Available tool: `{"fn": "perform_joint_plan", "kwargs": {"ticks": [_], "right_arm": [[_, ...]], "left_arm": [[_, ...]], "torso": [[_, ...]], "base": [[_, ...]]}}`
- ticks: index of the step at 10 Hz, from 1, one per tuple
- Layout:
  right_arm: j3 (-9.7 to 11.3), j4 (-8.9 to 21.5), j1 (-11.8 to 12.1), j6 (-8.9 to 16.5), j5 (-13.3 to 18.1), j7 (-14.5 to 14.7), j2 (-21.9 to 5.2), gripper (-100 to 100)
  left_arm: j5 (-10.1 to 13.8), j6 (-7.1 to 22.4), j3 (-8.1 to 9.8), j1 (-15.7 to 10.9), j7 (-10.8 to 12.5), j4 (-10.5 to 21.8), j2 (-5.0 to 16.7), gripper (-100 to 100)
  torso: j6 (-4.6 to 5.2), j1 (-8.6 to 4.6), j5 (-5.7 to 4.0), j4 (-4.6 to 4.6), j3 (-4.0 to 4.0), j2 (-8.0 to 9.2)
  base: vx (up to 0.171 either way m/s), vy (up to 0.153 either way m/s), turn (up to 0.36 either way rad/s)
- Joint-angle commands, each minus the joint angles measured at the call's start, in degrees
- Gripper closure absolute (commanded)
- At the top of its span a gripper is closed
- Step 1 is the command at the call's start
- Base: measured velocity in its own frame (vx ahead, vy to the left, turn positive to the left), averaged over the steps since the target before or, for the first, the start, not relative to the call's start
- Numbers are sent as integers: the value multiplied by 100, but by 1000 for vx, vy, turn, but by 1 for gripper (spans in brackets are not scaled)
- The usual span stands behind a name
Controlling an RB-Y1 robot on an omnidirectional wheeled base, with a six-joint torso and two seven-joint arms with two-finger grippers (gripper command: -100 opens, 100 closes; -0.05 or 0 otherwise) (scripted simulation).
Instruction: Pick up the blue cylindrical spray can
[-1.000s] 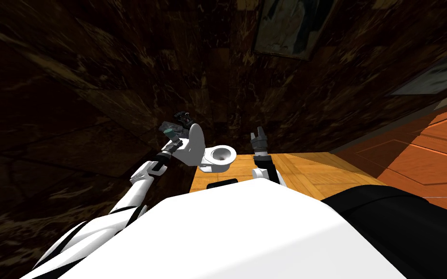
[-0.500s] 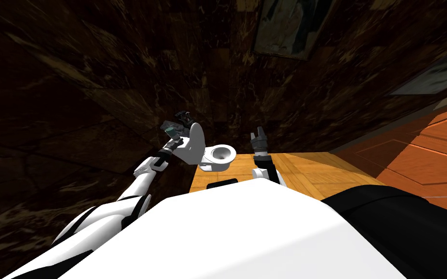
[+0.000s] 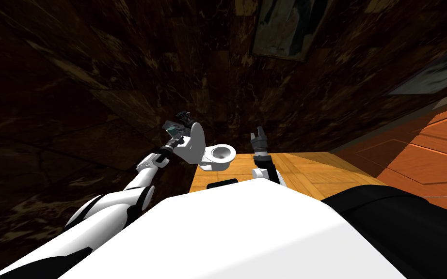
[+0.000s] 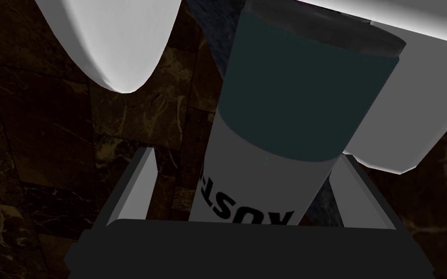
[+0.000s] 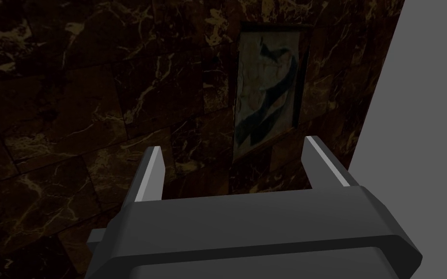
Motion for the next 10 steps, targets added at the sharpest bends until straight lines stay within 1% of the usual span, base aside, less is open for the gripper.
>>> {"fn": "perform_joint_plan", "kwargs": {"ticks": [1, 2, 3, 4, 5, 6, 7, 8, 9, 10], "right_arm": [[0, 0, 0, 0, 0, 0, 0, 0], [0, 0, -1, 0, 0, 0, 0, 0], [0, 0, 0, 0, 0, 0, 0, 0], [0, 0, 0, 0, 0, 0, 0, 0], [0, 0, 1, 0, 0, 0, 0, 0], [0, 0, 1, 0, 0, 0, 0, 0], [0, 0, 0, 0, 0, 0, 0, 0], [0, 0, 0, 0, 0, 0, 0, 0], [0, 0, 0, 0, 0, 0, 0, 0], [0, 0, 0, 0, 0, 0, 0, 0]], "left_arm": [[-56, -114, -65, -286, 35, 286, 29, -100], [-56, -114, -65, -456, 35, 453, 29, -100], [-56, -114, -65, -668, 35, 728, 29, -100], [-56, -114, -65, -668, 35, 813, 29, -100], [-56, -114, -65, -668, 35, 829, 29, -100], [-178, -323, -186, -910, 55, 1020, 39, -100], [-178, -323, -186, -1061, 55, 1146, 39, -100], [-178, -323, -186, -1244, 55, 1347, 39, -100], [-178, -323, -186, -1394, 55, 1470, 39, -100], [-178, -323, -186, -1504, 55, 1676, 39, -100]], "torso": [[0, 0, 0, 0, 0, 0], [0, -7, -2, 5, 10, 16], [2, -13, -4, 5, 8, 9], [1, -11, -4, 3, 1, -4], [1, -7, -3, 0, -5, -14], [0, -4, -2, -1, -8, -19], [1, -9, -3, 3, 4, 5], [3, -13, -5, 8, 13, 18], [3, -16, -6, 8, 12, 15], [4, -17, -6, 6, 6, 3]], "base": [[-118, -19, 12], [-71, -28, 0], [-22, -16, -2], [0, 0, 0], [11, 3, 0], [-81, -11, 36], [-106, -12, 20], [-72, -12, -6], [-30, -12, -3], [1, -8, -2]]}}
